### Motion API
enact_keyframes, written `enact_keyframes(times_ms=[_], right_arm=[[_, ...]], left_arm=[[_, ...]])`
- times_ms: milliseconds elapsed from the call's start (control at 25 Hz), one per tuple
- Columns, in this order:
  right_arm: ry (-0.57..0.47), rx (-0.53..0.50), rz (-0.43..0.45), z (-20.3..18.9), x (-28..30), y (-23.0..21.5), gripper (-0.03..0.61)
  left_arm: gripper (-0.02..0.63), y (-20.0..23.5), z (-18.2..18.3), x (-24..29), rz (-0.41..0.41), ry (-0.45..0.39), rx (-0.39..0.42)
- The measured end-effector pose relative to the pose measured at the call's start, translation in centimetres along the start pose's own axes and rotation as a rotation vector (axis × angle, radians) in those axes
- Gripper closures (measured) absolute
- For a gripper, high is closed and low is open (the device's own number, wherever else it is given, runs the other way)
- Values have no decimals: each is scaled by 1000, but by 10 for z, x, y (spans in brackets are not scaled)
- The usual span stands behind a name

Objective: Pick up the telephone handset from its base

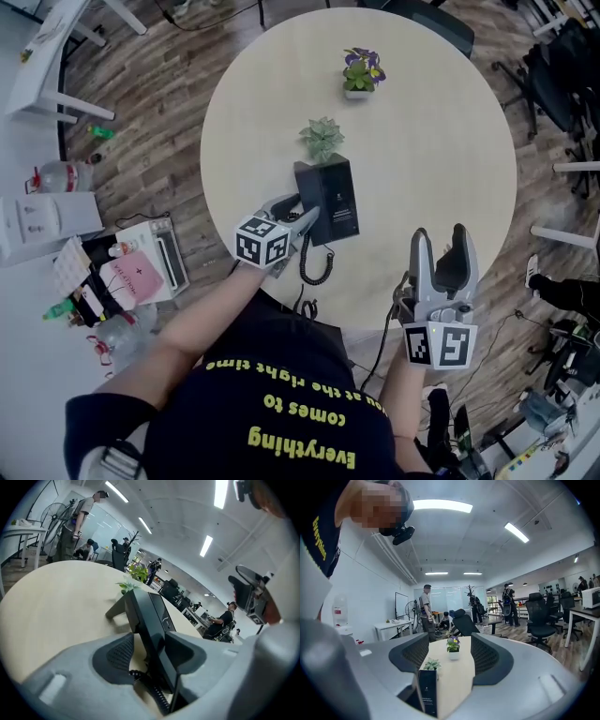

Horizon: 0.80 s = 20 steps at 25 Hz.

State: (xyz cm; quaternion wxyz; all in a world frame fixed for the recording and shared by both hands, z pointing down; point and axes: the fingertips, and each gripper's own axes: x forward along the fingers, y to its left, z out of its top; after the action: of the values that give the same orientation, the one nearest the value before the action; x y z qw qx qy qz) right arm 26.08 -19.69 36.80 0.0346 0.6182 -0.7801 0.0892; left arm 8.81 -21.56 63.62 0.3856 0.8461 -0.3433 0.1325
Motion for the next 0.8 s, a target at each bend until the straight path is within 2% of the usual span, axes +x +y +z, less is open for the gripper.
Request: enact_keyframes(times_ms=[120, 240, 320, 480, 600, 800], right_arm=[[4, 3, 5, -2, 1, 1, 304], [7, 3, 9, -3, 0, 2, 304], [8, 4, 14, -3, 0, 3, 304], [12, 3, 28, -6, 1, 7, 304], [17, 0, 33, -7, 1, 9, 304], [16, -6, 23, -5, -4, 9, 304]], left_arm=[[415, -3, 0, 0, -7, 4, -22], [487, -9, 1, -7, -13, 2, -20], [491, -12, 2, -9, -22, -5, -27], [485, -9, 1, -1, -81, -2, -115], [471, -8, 0, 5, -95, 23, -107], [496, -11, 2, -1, -90, 15, -108]])
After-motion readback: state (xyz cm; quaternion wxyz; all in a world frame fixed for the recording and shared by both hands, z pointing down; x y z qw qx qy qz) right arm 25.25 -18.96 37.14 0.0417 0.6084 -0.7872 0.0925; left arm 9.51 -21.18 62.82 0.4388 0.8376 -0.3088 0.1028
